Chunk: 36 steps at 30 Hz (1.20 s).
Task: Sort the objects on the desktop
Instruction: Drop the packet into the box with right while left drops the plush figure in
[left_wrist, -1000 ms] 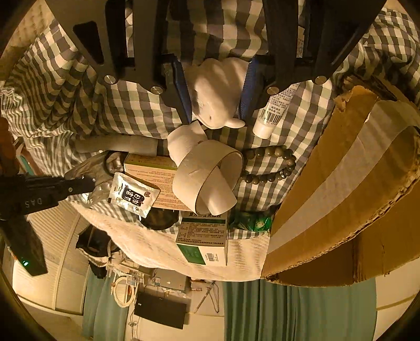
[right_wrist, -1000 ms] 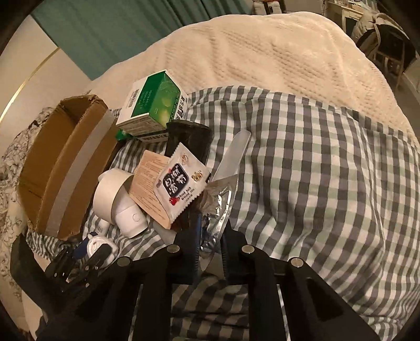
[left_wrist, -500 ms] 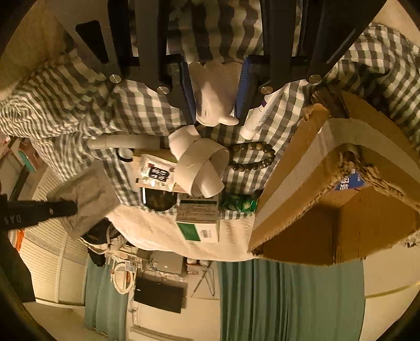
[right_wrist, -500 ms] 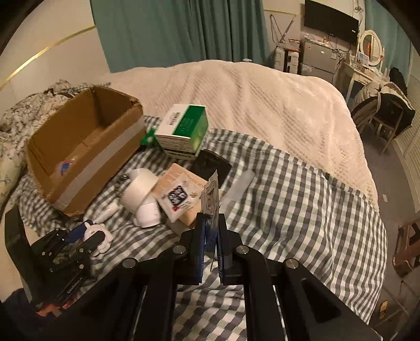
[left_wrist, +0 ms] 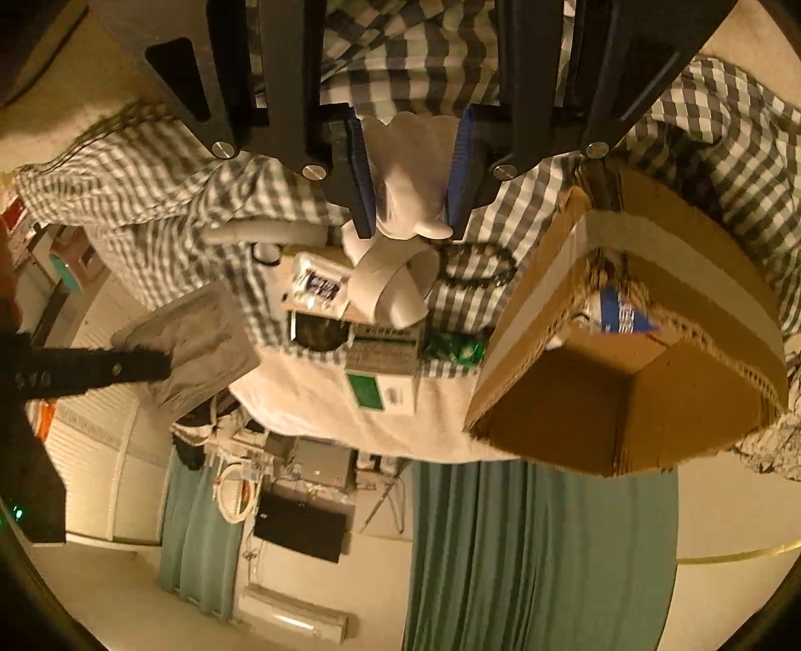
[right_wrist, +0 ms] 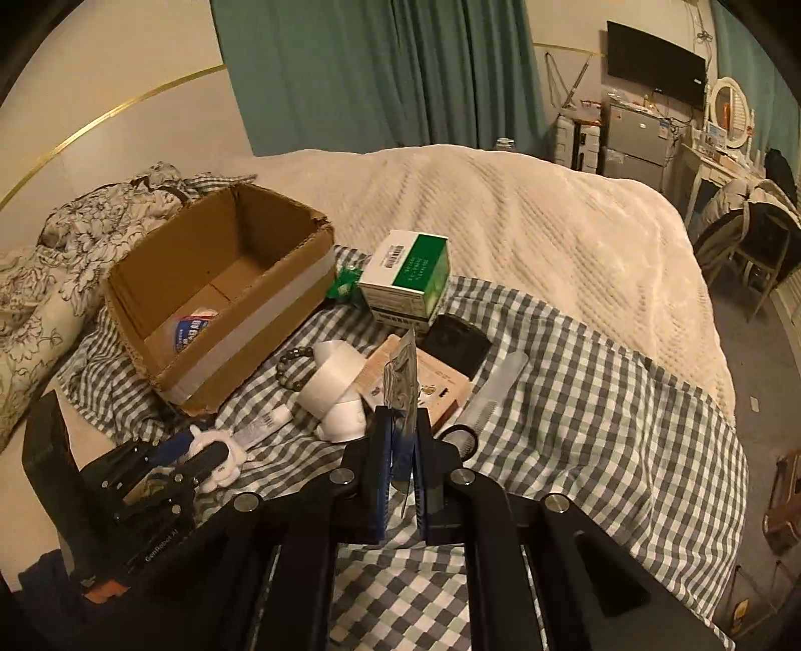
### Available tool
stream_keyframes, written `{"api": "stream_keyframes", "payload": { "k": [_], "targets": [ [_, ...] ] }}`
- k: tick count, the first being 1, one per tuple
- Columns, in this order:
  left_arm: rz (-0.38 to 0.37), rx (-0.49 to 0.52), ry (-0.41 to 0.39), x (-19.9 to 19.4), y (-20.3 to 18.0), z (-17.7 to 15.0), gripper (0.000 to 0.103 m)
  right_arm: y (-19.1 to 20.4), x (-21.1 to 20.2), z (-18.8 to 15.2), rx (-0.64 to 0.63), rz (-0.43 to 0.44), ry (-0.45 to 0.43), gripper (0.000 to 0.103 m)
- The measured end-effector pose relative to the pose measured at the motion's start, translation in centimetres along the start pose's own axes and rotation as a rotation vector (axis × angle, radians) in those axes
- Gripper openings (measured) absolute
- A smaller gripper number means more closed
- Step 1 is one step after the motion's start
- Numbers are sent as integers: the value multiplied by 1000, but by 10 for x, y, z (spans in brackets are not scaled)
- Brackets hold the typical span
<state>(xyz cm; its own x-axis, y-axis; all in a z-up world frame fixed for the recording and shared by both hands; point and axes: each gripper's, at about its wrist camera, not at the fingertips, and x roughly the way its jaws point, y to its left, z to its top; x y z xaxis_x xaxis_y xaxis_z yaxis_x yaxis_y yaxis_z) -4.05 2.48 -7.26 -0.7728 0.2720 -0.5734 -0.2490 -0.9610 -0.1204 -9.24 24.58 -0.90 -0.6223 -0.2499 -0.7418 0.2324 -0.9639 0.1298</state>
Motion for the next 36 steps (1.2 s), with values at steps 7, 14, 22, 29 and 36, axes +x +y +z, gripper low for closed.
{"api": "stream_keyframes", "payload": {
  "k": [7,14,22,29,36],
  "targets": [
    [-36,-29,-94,-26,2,33,28,17,-15,4,-36,38,-37,7],
    [-32,-43,-226,-58,28,97,28,71,-35,38,-166,92,-105,7],
    [115,-34,-211,-41,98,131,28,140,9,91,-205,217,-114,7],
    [125,-60,-167,-8,133,103,29,159,81,105,-106,275,-65,9],
    [101,-40,-164,1,132,95,93,141,91,114,-51,177,-80,51]
  ]
}}
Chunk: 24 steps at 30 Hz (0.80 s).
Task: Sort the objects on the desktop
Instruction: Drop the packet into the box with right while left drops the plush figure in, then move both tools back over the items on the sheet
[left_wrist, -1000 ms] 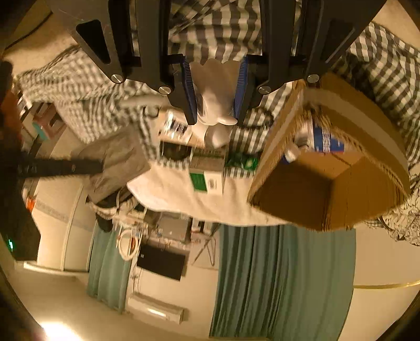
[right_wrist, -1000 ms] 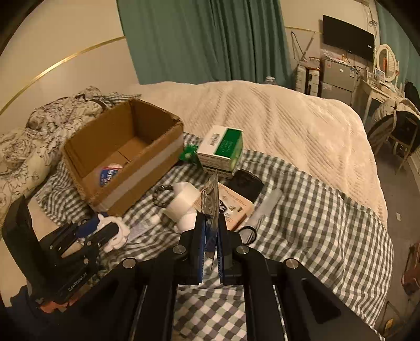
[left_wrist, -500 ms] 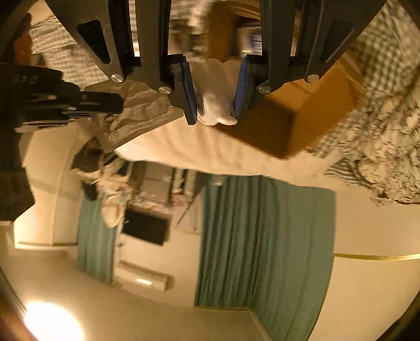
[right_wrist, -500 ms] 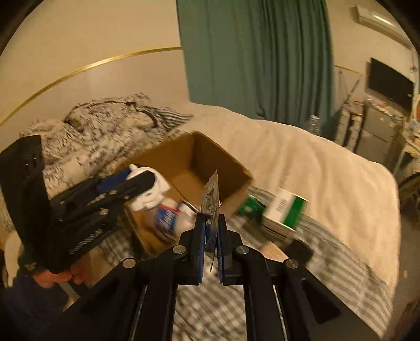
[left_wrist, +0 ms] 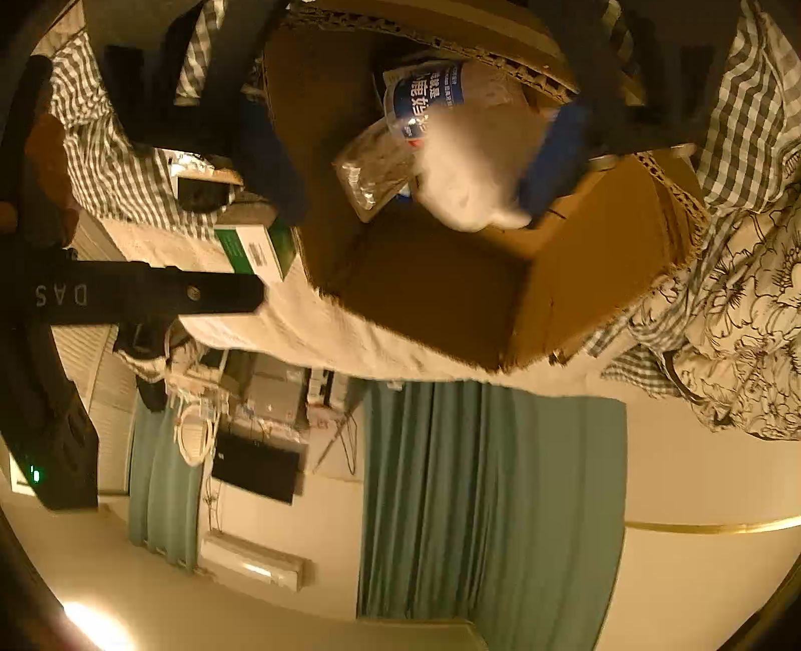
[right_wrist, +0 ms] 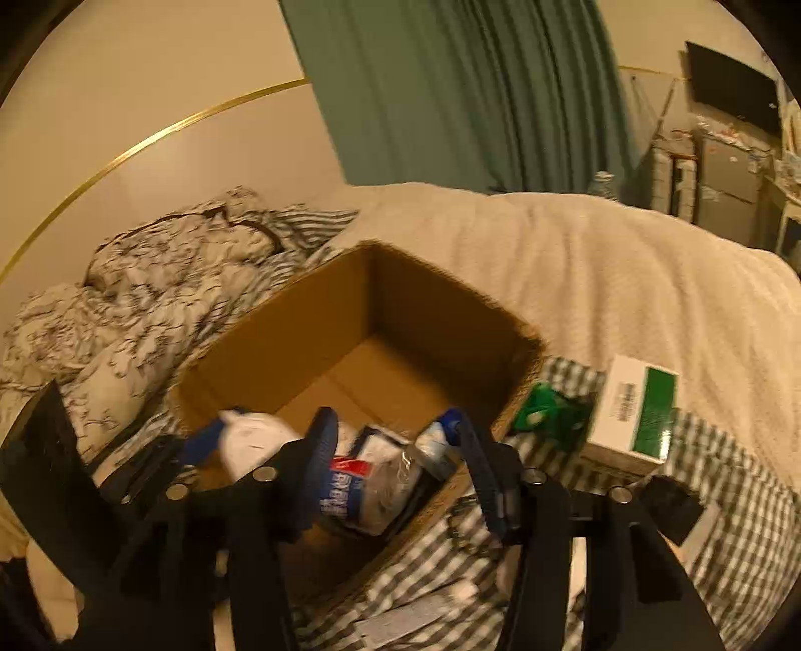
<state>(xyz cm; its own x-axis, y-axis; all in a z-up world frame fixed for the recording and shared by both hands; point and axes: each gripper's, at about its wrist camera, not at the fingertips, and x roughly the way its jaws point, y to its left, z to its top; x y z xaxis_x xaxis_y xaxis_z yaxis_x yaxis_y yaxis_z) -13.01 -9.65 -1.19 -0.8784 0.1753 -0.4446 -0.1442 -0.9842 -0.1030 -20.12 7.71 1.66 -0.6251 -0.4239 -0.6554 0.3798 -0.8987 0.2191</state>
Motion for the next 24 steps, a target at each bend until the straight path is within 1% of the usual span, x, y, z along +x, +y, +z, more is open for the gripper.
{"api": "stream_keyframes", "payload": {
  "k": [3,5,7,9,13,18,24],
  "targets": [
    [-10,8,-17,-7,-3,3,93,-8,-16,-5,-1,-40,-4,51],
    [-13,6,-26,-16,-9,6,95,-12,-27,-13,-2,-53,12,51],
    [-17,-1,-18,-24,-12,7,97,-17,-39,-24,-10,-71,33,51],
    [-5,-12,6,-36,-21,2,97,-20,-52,-37,-30,-95,53,51],
    [-3,-9,51,-57,-39,-21,97,-31,-74,-63,-39,-125,88,51],
    [4,35,124,-66,-69,-51,97,-52,-99,-89,-24,-163,110,51],
    [-22,97,186,-68,-102,-89,97,-82,-125,-103,-15,-208,106,51]
  ]
}}
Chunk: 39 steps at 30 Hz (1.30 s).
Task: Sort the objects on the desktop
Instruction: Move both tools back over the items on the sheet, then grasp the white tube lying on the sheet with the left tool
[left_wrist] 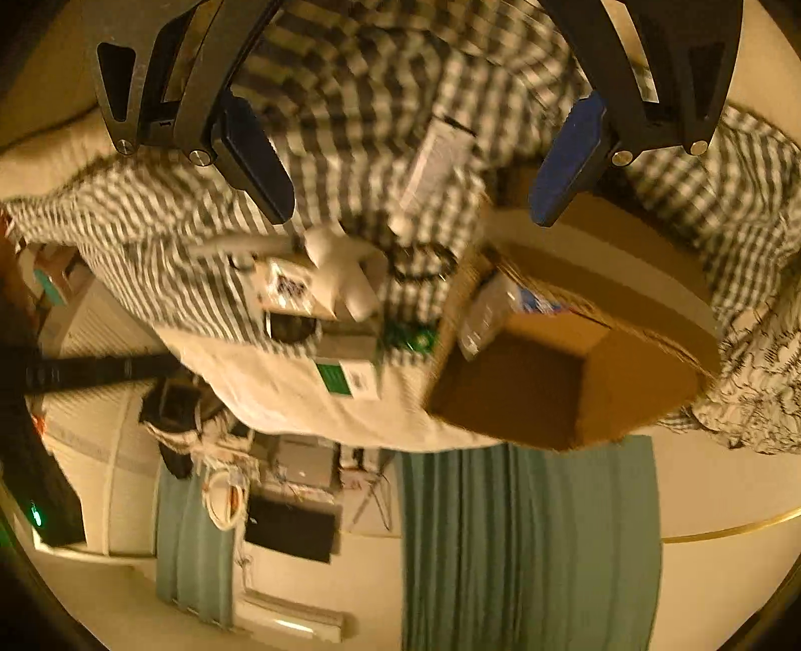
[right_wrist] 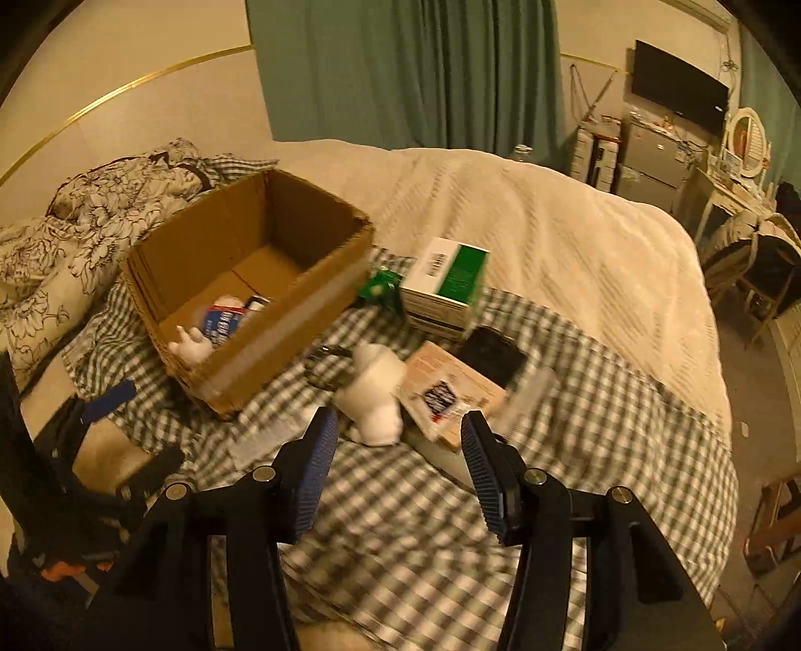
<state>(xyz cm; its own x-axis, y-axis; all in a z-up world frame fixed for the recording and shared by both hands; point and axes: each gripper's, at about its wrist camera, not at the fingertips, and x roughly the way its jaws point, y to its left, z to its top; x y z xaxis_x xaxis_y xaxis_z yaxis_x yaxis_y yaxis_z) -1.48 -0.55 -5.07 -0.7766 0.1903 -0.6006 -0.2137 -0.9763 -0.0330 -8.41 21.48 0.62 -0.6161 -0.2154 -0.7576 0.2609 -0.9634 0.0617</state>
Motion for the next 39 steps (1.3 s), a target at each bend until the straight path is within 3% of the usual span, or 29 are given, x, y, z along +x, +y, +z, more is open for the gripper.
{"api": "stream_keyframes", "payload": {
  "k": [5,12,18,28,34,37,39],
  "targets": [
    [24,9,52,18,-10,-14,97,-27,-6,-7,4,-32,-11,51],
    [45,9,81,36,-7,-21,97,-58,14,-14,-2,-58,35,51],
    [-2,-44,110,55,5,-23,97,-67,36,-22,-12,-38,74,51],
    [-22,-41,176,97,0,-20,97,-82,76,-31,19,29,148,51],
    [-69,-24,223,119,-6,-24,85,-73,104,-33,-47,58,191,51],
    [-82,-28,242,130,-4,-23,84,-65,120,-35,-105,55,216,36],
    [-85,-32,258,137,-3,-22,84,-59,131,-39,-141,61,248,33]
  ]
}}
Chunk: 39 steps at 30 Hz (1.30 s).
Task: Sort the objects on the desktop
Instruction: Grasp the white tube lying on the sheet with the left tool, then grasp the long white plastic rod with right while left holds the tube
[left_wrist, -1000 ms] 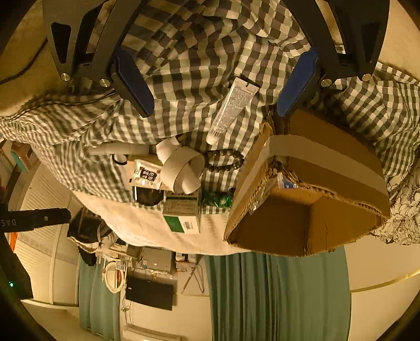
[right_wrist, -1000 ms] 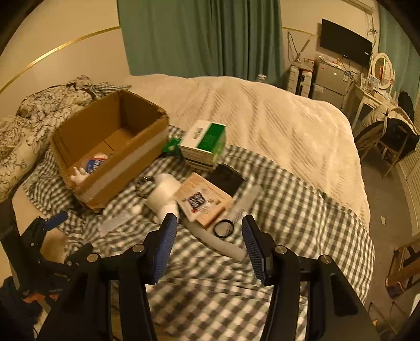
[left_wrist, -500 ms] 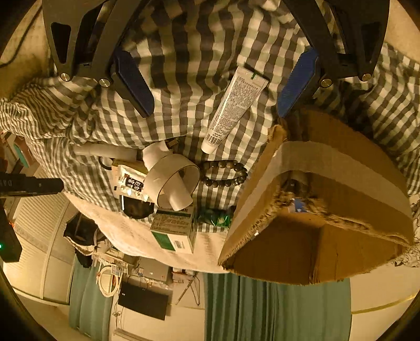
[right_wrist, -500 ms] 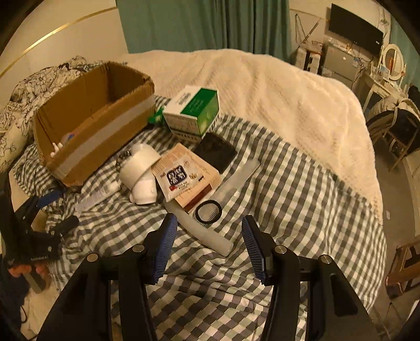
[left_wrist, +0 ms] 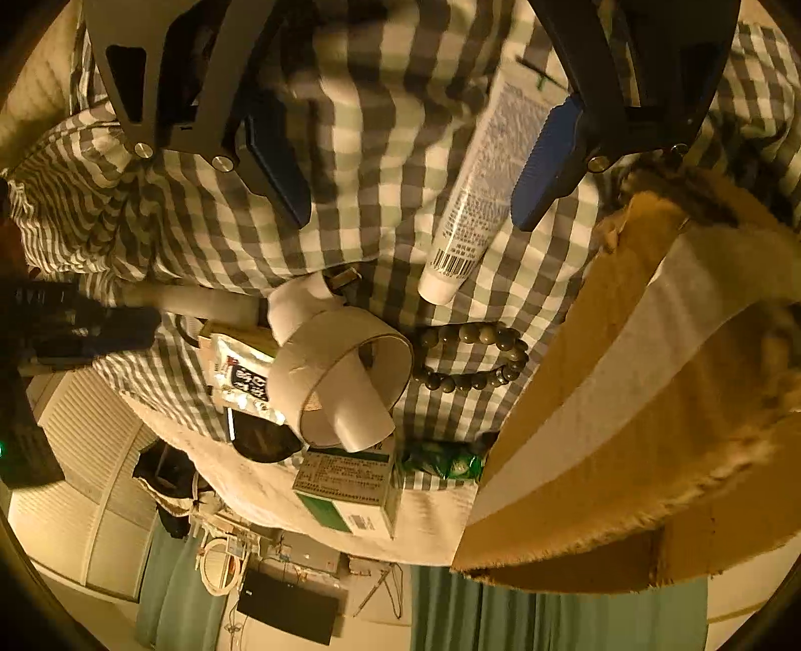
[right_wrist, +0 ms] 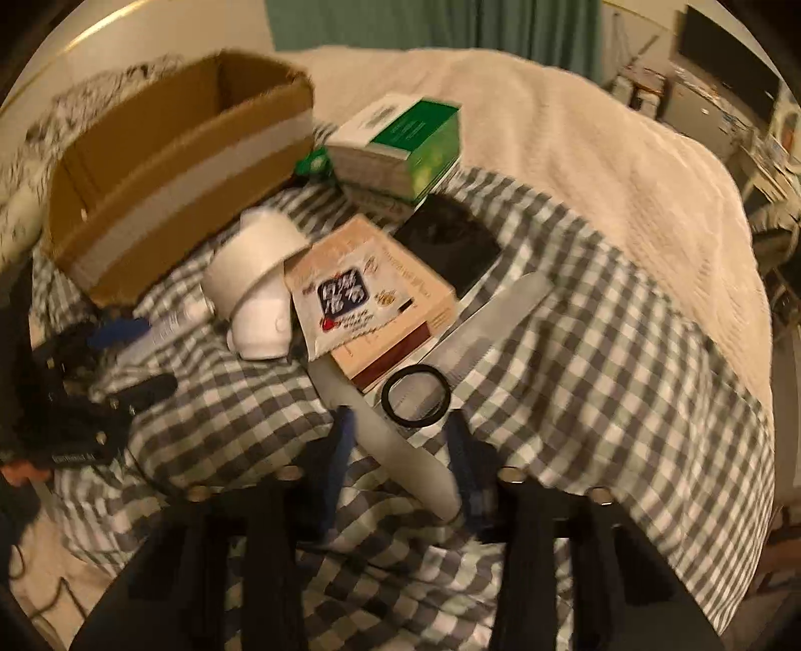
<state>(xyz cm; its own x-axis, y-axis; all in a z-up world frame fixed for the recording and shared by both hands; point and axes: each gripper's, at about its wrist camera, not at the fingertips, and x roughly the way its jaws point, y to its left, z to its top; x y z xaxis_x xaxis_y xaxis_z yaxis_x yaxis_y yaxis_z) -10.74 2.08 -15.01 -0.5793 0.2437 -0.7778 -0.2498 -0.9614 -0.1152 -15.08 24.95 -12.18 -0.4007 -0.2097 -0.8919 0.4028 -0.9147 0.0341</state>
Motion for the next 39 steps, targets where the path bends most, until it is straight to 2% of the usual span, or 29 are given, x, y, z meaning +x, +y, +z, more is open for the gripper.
{"api": "stream_keyframes", "payload": {
  "k": [1,3,4,6,7,10,12,14,19,20,21,23,28,29,31,33,34,35,39],
  "targets": [
    [1,-17,15,5,4,1,82,4,5,-2,-25,-6,14,33],
    [22,-48,28,11,10,1,64,12,18,-6,-72,-26,55,33],
    [35,-36,22,12,10,1,58,14,22,-7,-89,-51,65,33],
    [29,-21,26,11,9,0,31,16,29,-8,-103,-92,87,33],
    [22,-16,27,11,8,-1,29,15,29,-7,-93,-93,88,32],
    [23,-12,29,9,7,-3,27,18,27,-8,-98,-91,99,25],
    [23,-13,21,5,8,-5,23,24,25,-11,-135,-110,110,15],
    [30,-11,7,-1,7,-8,20,28,20,-12,-146,-114,111,9],
    [38,-16,-28,-16,4,-14,16,27,-9,-12,-89,-106,84,7],
    [32,-12,-37,-19,3,-15,16,28,-16,-13,-85,-110,71,1],
    [28,-4,-42,-22,1,-15,16,29,-25,-14,-78,-101,58,0],
    [25,11,-56,-30,-3,-16,16,31,-43,-16,-52,-80,30,0],
    [13,17,-75,-45,-10,-19,16,39,-55,-13,-43,-89,-4,0],
    [9,11,-78,-49,-10,-20,16,39,-55,-11,-40,-86,-7,0],
    [4,3,-82,-54,-10,-23,16,41,-53,-7,-51,-88,-10,7],
    [0,0,-84,-56,-9,-23,16,39,-44,-1,-64,-101,-12,27],
    [1,-1,-87,-56,-9,-22,16,39,-42,-1,-64,-105,-10,31],
    [0,-1,-89,-55,-9,-21,16,36,-35,0,-62,-109,-1,33],
    [-9,-3,-86,-51,-10,-19,16,22,-7,-1,-47,-107,46,33]
  ]
}}
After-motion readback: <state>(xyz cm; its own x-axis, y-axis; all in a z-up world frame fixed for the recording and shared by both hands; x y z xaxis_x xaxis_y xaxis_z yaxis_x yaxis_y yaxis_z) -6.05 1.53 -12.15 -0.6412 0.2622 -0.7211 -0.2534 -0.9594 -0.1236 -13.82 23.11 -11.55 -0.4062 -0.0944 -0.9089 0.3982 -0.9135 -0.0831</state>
